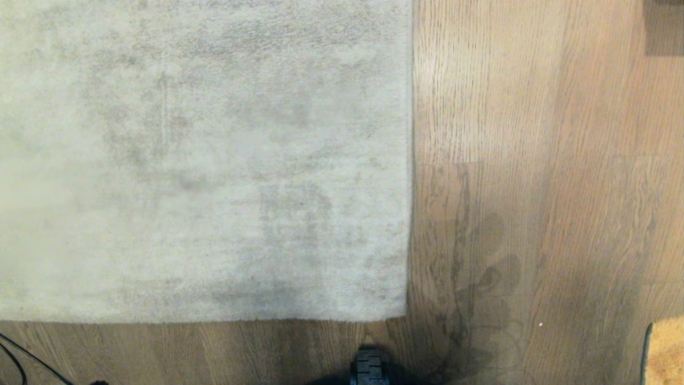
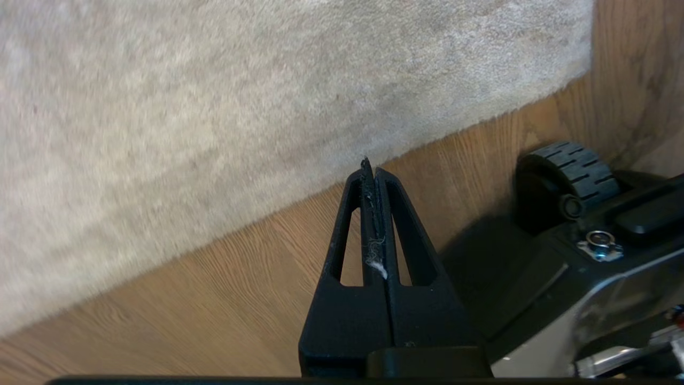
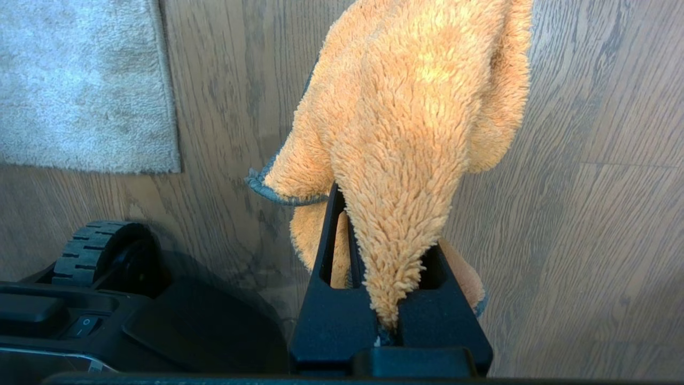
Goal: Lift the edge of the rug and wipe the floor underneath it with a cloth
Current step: Put down the rag
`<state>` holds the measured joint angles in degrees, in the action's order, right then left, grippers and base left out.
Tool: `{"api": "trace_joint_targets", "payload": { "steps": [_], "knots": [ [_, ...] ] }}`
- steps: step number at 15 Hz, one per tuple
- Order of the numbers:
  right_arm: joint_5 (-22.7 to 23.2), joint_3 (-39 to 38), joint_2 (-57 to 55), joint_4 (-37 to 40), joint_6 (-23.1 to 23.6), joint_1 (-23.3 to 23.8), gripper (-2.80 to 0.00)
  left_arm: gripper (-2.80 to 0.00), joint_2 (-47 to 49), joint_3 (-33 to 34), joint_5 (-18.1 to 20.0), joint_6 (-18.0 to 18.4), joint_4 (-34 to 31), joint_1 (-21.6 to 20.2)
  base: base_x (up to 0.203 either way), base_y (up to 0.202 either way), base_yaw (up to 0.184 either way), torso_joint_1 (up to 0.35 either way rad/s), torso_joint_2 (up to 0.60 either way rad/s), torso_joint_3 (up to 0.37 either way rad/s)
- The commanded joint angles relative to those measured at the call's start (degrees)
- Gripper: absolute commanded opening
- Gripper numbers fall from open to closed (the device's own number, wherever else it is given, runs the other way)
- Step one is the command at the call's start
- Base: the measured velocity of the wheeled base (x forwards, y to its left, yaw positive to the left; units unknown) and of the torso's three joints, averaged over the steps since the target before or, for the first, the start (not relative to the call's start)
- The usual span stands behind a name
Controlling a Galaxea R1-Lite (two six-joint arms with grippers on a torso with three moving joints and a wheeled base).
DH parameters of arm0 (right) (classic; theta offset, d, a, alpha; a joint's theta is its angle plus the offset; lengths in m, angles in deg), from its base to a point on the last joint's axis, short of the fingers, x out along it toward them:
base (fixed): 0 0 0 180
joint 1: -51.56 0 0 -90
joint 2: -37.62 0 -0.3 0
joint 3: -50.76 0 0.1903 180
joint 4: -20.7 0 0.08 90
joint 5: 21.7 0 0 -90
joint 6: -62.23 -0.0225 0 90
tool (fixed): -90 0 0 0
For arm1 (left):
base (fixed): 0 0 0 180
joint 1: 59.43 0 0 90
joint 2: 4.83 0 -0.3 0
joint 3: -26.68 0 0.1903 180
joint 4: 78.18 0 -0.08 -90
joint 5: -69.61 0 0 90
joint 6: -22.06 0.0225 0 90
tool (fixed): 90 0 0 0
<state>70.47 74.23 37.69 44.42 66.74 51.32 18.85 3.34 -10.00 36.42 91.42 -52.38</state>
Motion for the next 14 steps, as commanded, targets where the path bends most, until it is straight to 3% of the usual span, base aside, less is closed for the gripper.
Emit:
{"api": "trace_joint_targets", "payload": {
  "steps": [1, 6, 9, 14],
  "knots": [
    [0.0, 0.0, -0.1, 0.0, 0.0, 0.0, -2.80, -2.80, -7.5, 0.0, 0.1, -1.5, -3.5, -0.9, 0.000, 0.000, 0.000, 0.000, 0.00, 0.000],
    [0.0, 0.0, -0.1, 0.0, 0.0, 0.0, -2.80, -2.80, -7.4, 0.0, -0.2, -3.3, -4.1, -1.8, 0.000, 0.000, 0.000, 0.000, 0.00, 0.000],
    [0.0, 0.0, -0.1, 0.0, 0.0, 0.0, -2.80, -2.80, -10.5, -0.1, -0.4, -4.2, -5.1, -8.5, 0.000, 0.000, 0.000, 0.000, 0.00, 0.000],
    [0.0, 0.0, -0.1, 0.0, 0.1, 0.0, -2.80, -2.80, -21.0, -1.4, -6.1, -4.9, -13.6, -7.2, 0.000, 0.000, 0.000, 0.000, 0.00, 0.000]
  ]
}}
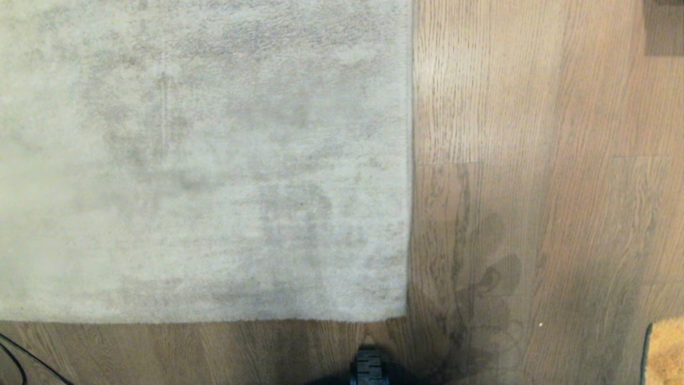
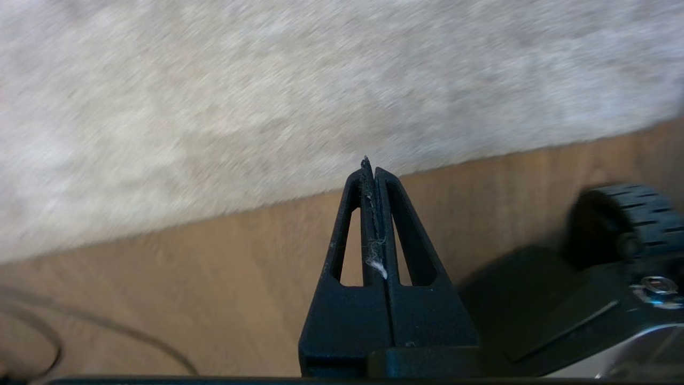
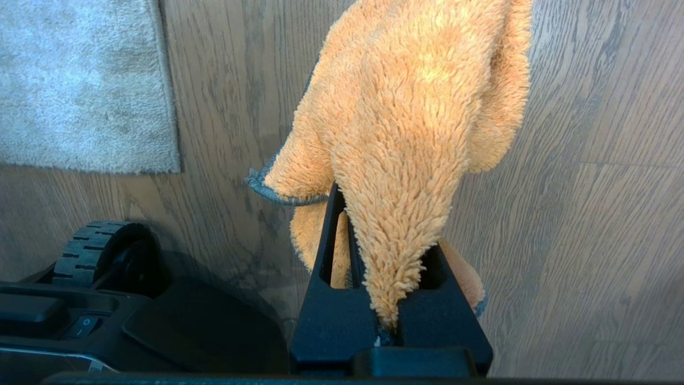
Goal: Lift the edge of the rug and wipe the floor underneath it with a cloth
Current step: Put down the rag
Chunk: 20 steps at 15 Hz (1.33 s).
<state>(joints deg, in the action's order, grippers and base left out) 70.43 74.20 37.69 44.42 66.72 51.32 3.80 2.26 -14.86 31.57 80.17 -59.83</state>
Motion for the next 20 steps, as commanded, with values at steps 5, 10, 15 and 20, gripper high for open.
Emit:
{"api": "trace_joint_targets", "payload": {
  "steps": [5, 10, 15, 20],
  "knots": [
    [0.0, 0.0, -0.1, 0.0, 0.0, 0.0, -2.80, -2.80, -8.6, -0.7, -3.5, -1.6, -6.0, 0.5, 0.000, 0.000, 0.000, 0.000, 0.00, 0.000],
    [0.0, 0.0, -0.1, 0.0, 0.1, 0.0, -2.80, -2.80, -8.6, -0.6, -3.9, -2.6, -6.0, 0.5, 0.000, 0.000, 0.000, 0.000, 0.00, 0.000],
    [0.0, 0.0, -0.1, 0.0, 0.0, 0.0, -2.80, -2.80, -8.6, -0.4, -4.1, -2.7, -5.1, 0.5, 0.000, 0.000, 0.000, 0.000, 0.00, 0.000],
    [0.0, 0.0, -0.1, 0.0, 0.0, 0.0, -2.80, -2.80, -8.6, -0.4, -4.1, -2.7, -5.1, 0.5, 0.000, 0.000, 0.000, 0.000, 0.00, 0.000]
  ]
}}
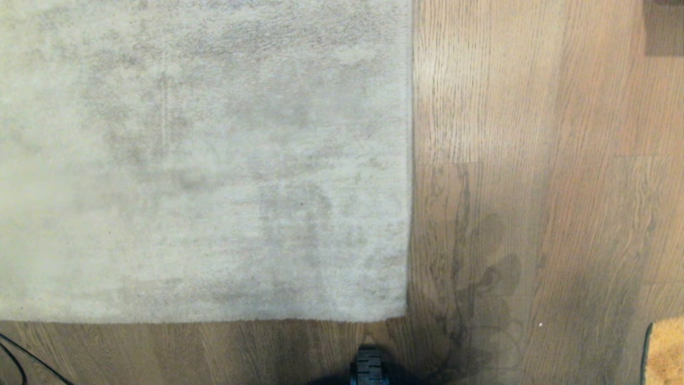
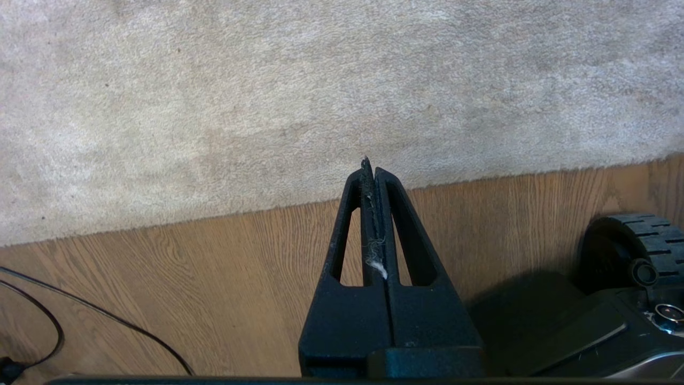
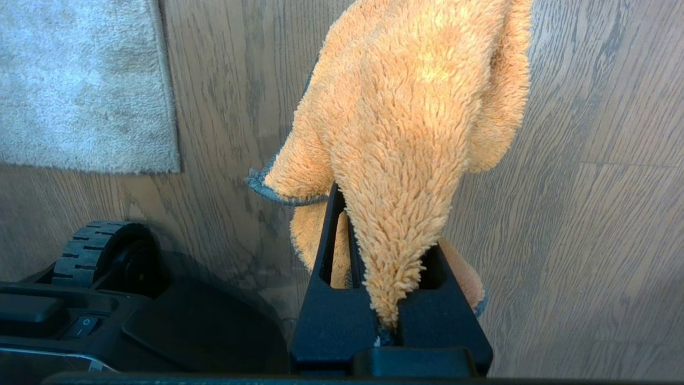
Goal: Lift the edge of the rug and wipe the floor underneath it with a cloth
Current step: Put down the rag
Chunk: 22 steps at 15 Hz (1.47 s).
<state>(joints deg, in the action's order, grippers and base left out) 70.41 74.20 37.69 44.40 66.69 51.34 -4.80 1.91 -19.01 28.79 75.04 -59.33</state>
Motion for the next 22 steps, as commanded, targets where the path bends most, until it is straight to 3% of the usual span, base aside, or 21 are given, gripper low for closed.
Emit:
{"api": "trace_joint_targets", "payload": {
  "steps": [1, 22],
  "knots": [
    [0.0, 0.0, -0.1, 0.0, 0.1, 0.0, -2.80, -2.80, 0.0, 0.0, 0.0, 0.0, 0.0, 0.0, 0.000, 0.000, 0.000, 0.000, 0.00, 0.000],
    [0.1, 0.0, -0.1, 0.0, 0.0, 0.0, -2.80, -2.80, 0.0, 0.0, 0.0, 0.0, 0.0, 0.0, 0.000, 0.000, 0.000, 0.000, 0.00, 0.000]
  ]
}}
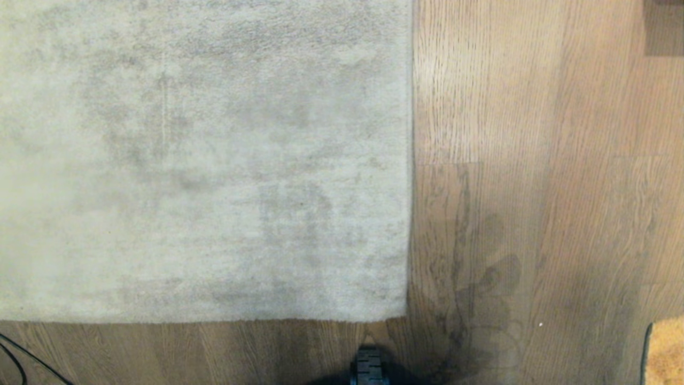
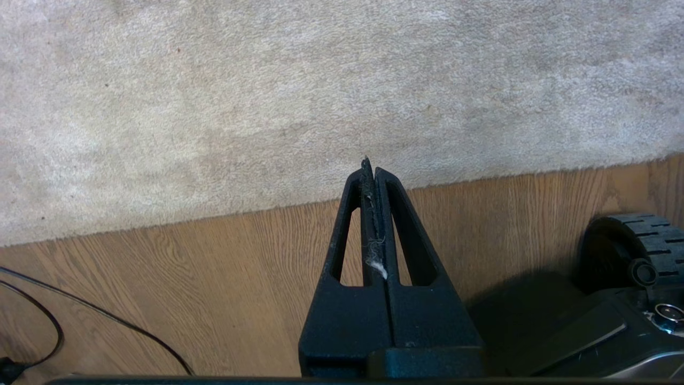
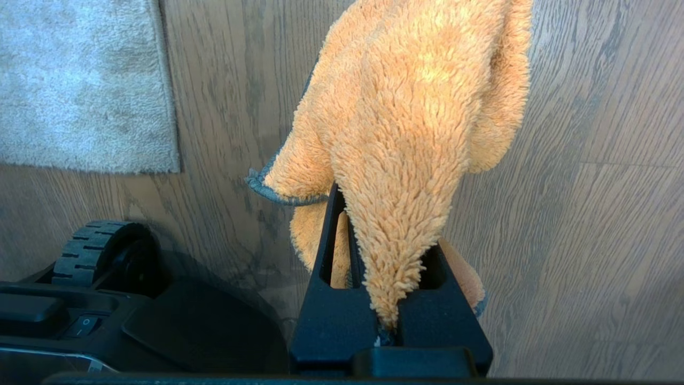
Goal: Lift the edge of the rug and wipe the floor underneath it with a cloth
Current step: Put down the rag
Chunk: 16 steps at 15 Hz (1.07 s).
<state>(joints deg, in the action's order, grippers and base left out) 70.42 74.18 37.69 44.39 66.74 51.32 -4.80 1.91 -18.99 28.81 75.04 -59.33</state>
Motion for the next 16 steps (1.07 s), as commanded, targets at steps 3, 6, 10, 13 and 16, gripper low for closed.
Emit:
{"api": "trace_joint_targets", "payload": {
  "steps": [3, 6, 10, 13, 16],
  "knots": [
    [0.0, 0.0, -0.1, 0.0, 0.0, 0.0, -2.80, -2.80, 0.0, 0.0, -0.1, -0.4, 0.0, 0.0, 0.000, 0.000, 0.000, 0.000, 0.00, 0.000],
    [0.0, 0.0, -0.1, 0.0, 0.0, 0.0, -2.80, -2.80, 0.0, 0.0, 0.0, -0.8, 0.0, 0.0, 0.000, 0.000, 0.000, 0.000, 0.00, 0.000],
    [0.0, 0.0, -0.1, 0.0, 0.1, 0.0, -2.80, -2.80, 0.0, 0.0, -0.2, -4.0, 0.0, 0.0, 0.000, 0.000, 0.000, 0.000, 0.00, 0.000],
    [0.0, 0.0, -0.1, 0.0, 0.0, 0.0, -2.80, -2.80, 0.0, 0.0, -0.2, -3.9, 0.0, 0.0, 0.000, 0.000, 0.000, 0.000, 0.00, 0.000],
    [0.0, 0.0, -0.1, 0.0, 0.1, 0.0, -2.80, -2.80, 0.0, 0.0, -0.2, -3.9, 0.0, 0.0, 0.000, 0.000, 0.000, 0.000, 0.00, 0.000]
  ]
}}
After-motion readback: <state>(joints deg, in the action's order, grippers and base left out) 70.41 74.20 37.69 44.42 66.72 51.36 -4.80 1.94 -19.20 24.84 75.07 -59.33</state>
